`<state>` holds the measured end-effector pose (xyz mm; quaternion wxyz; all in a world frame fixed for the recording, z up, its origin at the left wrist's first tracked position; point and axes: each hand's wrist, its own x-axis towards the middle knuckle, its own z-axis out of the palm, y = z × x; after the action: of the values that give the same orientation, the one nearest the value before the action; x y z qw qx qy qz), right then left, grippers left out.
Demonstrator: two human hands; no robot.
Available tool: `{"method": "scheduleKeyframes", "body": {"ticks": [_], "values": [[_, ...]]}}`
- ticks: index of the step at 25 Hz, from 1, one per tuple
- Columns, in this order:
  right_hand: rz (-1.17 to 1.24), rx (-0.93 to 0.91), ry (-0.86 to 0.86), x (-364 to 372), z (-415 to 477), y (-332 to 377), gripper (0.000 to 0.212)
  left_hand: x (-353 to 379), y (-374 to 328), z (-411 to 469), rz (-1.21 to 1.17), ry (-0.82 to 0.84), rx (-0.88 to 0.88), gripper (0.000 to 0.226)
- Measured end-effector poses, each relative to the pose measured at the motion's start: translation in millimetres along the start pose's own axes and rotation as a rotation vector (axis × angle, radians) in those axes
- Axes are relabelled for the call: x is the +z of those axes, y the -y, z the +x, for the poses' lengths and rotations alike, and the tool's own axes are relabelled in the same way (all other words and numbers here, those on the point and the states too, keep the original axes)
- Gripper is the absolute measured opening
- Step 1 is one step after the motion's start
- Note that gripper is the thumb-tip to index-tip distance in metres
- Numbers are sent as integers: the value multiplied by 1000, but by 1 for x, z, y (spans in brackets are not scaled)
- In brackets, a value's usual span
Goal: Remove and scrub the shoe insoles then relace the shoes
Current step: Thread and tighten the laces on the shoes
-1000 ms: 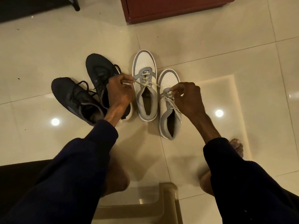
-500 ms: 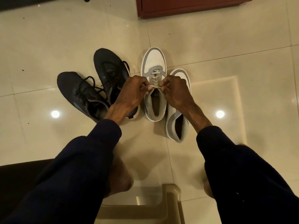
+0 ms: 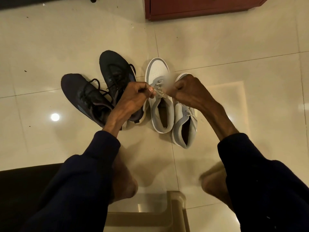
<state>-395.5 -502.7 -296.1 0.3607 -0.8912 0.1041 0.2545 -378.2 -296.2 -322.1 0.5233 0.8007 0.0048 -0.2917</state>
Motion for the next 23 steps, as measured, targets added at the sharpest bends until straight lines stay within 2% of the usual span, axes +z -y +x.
{"method": "scheduleKeyframes", "body": {"ticks": [2, 5, 7, 9, 12, 15, 20, 23], "values": [[158, -21, -45, -5, -3, 4, 45, 3, -1, -4, -160, -68, -40, 19], [440, -10, -68, 1, -2, 4, 28, 9, -3, -6, -428, -145, -55, 21], [505, 15, -194, 12, -2, 2, 22, 15, -6, -6, -573, -162, -39, 20], [624, 36, -245, 20, -5, 1, 16, 23, -7, -5, -646, -171, -24, 20], [868, 91, -205, 26, -2, 3, 17, 31, -10, 1, -596, -173, 36, 16], [953, 129, -167, 32, 5, 9, 22, 33, -14, 7, -466, -201, 115, 11], [897, 90, -143, 35, 12, 11, 32, 31, -10, 7, -382, -201, 128, 18], [814, 50, -204, 37, 12, 6, 19, 30, -6, 7, -464, -182, 91, 15]]}}
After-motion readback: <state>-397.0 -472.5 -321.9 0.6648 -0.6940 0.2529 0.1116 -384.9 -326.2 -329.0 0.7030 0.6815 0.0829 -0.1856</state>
